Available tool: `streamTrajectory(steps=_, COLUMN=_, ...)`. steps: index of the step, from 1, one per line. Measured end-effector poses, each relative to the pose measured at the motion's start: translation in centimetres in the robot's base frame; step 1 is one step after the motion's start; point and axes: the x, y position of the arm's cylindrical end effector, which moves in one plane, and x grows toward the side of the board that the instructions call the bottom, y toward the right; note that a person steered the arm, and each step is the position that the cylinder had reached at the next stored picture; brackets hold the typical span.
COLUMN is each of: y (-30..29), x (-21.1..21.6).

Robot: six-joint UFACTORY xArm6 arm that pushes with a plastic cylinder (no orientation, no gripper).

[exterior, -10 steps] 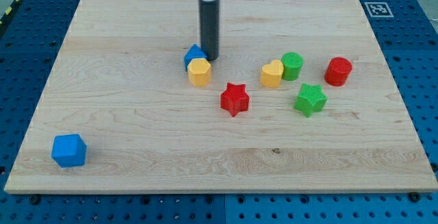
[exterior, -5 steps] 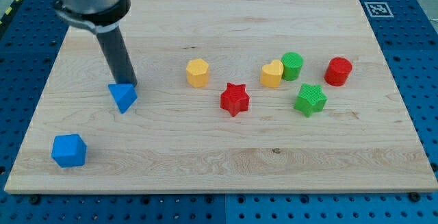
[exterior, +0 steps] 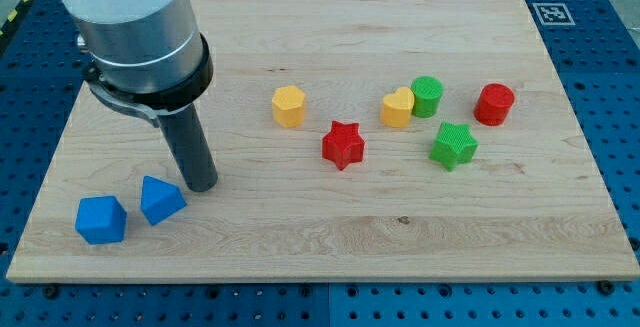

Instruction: Move the blue triangle to the blue cube

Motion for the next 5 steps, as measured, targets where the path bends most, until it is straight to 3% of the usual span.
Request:
streamTrajectory(steps=2, y=-1.3, x=2.6)
streamTrajectory(steps=5, y=-3.7, x=2.7)
